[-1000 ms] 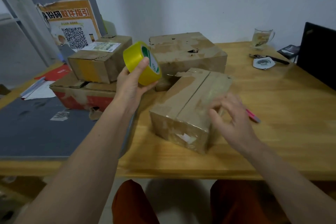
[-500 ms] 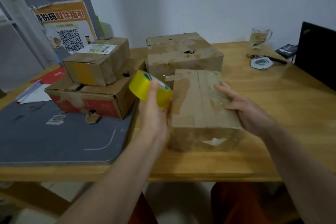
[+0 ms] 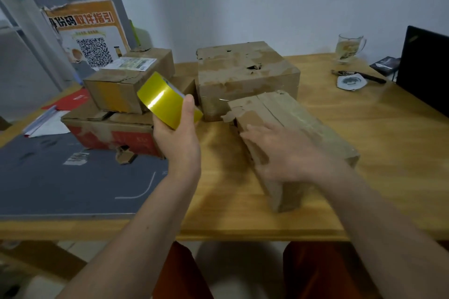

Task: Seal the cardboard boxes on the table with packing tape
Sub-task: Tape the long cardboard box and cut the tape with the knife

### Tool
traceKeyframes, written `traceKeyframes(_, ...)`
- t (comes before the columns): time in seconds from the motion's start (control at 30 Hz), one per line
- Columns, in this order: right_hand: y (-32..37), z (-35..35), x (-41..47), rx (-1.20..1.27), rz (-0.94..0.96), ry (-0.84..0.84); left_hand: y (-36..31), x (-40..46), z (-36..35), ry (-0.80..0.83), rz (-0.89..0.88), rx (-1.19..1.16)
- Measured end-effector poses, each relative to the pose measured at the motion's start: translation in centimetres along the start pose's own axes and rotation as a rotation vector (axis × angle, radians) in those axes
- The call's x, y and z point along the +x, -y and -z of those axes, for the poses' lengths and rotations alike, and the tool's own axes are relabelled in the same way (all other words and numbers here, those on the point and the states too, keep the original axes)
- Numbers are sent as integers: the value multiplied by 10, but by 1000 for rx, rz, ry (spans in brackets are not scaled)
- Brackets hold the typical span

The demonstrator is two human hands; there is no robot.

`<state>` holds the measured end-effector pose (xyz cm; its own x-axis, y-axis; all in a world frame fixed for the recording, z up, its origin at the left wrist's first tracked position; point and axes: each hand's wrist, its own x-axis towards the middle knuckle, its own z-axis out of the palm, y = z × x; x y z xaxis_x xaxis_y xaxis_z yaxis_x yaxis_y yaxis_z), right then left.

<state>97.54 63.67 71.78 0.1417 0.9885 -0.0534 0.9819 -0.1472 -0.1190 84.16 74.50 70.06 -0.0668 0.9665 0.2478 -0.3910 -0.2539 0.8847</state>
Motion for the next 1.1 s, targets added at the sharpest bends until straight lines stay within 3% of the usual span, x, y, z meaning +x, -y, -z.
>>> traceKeyframes(0.13,-41,25,-21,153,116,303,3,5,7,-9,-23,3)
traceKeyframes(0.2,-55,35,-29,165,144,343,5,5,7,4,-23,6)
traceKeyframes(0.27,-58,39,-28,205,143,298,7,5,5,21,-13,16)
traceKeyframes(0.37,-39,32,-8,271,58,38,10,5,-2,62,6,28)
traceKeyframes(0.43,-23,25,18,137,-12,-109,12,5,-6,85,20,24)
traceKeyframes(0.6,-9,20,83,-260,-58,-146,17,6,-11,82,29,34)
traceKeyframes(0.9,-44,31,102,484,-207,-87,26,11,-4,102,58,96)
traceKeyframes(1.1,-50,35,98,629,-244,-84,28,11,-10,148,50,101)
